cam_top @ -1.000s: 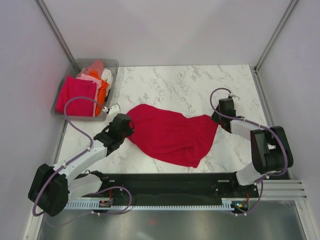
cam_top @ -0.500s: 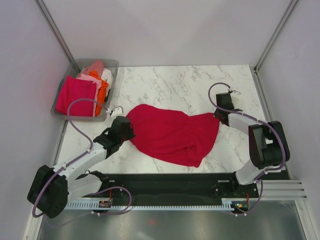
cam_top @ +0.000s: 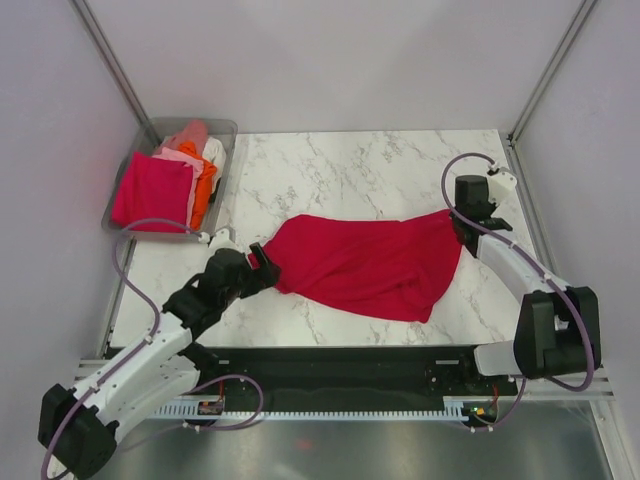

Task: Fold and stack the t-shirts
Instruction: Flatten the tshirt out

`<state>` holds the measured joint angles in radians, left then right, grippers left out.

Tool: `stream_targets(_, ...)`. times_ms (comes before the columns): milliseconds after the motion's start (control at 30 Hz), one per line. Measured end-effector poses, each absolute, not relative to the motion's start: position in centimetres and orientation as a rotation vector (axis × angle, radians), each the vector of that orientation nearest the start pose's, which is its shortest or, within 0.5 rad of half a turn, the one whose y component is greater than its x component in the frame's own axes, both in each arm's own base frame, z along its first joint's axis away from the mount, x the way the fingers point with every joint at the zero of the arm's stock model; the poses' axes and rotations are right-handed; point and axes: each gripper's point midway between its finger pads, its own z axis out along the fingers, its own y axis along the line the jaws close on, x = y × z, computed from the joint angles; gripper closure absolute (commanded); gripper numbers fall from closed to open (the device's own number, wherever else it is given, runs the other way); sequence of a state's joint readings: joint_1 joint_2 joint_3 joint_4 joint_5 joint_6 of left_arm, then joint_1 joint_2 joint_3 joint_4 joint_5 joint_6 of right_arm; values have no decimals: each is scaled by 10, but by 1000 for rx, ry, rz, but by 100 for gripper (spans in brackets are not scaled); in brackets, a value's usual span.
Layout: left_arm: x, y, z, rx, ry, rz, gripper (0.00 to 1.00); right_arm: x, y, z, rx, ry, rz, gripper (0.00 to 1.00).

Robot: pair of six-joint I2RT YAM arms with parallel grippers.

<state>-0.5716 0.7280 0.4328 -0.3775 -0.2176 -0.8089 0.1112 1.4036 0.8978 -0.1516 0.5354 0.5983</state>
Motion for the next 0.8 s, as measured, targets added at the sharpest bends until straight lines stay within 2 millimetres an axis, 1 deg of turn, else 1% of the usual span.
stream_targets(67, 236, -131, 113, -417, 2231, -470, 1, 380, -30, 137, 793, 1966, -187, 100)
stream_targets(133, 261, -133, 126, -438, 2238, -422, 3, 371, -31, 137, 795, 1955, -180, 100)
stream_targets(167, 273, -134, 130, -444, 2236, -407, 6, 369, -30, 137, 794, 1951, -173, 100)
stream_targets(200, 286, -135, 129, -446, 2254, -371, 7, 367, -30, 137, 792, 1946, -165, 100)
stream_targets(233, 300, -136, 128, -444, 2263, -346, 9, 367, -30, 136, 791, 1947, -163, 100)
stream_targets(300, 325, -136, 120, -443, 2306, -293, 14, 366, -29, 132, 788, 1955, -160, 100)
stream_targets(333, 338, -136, 116, -439, 2323, -276, 21, 366, -28, 130, 787, 1958, -157, 100)
stream_targets(433, 372, -139, 99, -426, 2390, -289, 23, 368, -26, 130, 782, 1960, -142, 100)
stream_targets(500, 391, -143, 86, -426, 2434, -349, 23, 369, -25, 129, 781, 1959, -137, 100)
stream_targets(567, 400, -143, 72, -431, 2470, -392, 22, 371, -24, 128, 778, 1961, -131, 100)
stream_targets(667, 398, -144, 52, -431, 2528, -433, 21, 372, -22, 125, 774, 1968, -124, 100)
stream_targets(700, 397, -149, 46, -421, 2550, -457, 21, 372, -22, 125, 774, 1969, -122, 100)
stream_targets(800, 395, -161, 37, -394, 2586, -526, 25, 372, -22, 124, 772, 1972, -119, 100)
